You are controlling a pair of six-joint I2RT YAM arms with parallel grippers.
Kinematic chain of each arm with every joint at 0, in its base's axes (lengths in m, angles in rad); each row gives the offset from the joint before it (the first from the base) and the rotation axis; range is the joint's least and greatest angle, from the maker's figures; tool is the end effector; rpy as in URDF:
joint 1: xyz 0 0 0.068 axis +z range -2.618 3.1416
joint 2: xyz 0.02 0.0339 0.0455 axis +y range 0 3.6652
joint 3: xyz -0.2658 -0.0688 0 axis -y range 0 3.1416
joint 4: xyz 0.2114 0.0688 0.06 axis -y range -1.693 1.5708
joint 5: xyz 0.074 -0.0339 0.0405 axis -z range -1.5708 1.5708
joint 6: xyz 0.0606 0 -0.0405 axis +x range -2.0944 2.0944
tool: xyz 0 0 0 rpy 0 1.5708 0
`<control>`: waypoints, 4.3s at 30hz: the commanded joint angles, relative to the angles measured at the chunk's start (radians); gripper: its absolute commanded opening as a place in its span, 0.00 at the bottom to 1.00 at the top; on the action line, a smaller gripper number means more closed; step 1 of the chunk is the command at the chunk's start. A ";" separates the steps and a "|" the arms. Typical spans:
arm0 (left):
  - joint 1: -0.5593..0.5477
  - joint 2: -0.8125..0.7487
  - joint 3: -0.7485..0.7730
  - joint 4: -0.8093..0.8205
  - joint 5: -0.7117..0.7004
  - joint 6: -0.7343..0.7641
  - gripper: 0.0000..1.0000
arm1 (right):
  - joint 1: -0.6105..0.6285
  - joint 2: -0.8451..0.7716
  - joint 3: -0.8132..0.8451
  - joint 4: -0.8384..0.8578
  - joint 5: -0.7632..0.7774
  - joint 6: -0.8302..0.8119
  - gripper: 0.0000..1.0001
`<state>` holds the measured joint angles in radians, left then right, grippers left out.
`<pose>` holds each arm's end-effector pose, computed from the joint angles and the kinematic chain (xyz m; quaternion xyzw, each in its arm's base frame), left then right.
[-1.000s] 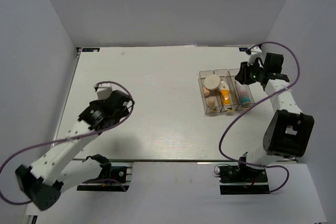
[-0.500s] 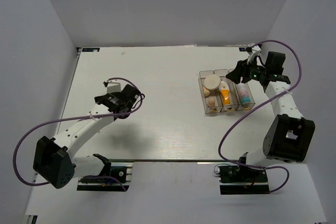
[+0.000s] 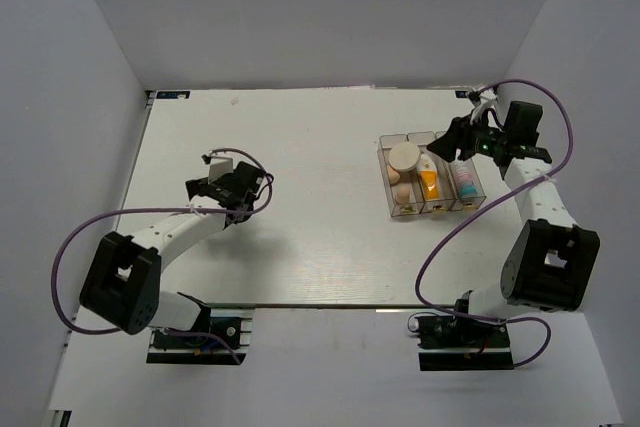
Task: Organize the makeup
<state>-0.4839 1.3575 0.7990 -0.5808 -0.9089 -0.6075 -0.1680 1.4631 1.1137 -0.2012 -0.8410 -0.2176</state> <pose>0.2182 -0.0607 0.2111 -0.1480 0.8702 0.2667 0.3870 0.3113 -0.0070 0.3019 -0.2190 0.7915 0.2642 0.5057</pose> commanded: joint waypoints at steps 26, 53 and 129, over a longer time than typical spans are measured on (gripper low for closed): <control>0.057 -0.273 0.077 0.366 0.558 0.224 0.00 | -0.002 -0.060 -0.017 -0.007 0.034 -0.008 0.58; -0.191 0.998 1.172 1.220 1.693 -0.464 0.00 | -0.094 -0.158 -0.028 0.023 0.439 0.210 0.00; -0.410 1.069 1.329 1.013 1.145 -0.388 0.05 | -0.139 0.131 0.250 -0.719 0.005 -1.200 0.83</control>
<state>-0.8860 2.5530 2.0960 0.3855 0.2207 -1.0088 -0.3176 1.5833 1.3643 -0.8894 -0.8181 -1.3411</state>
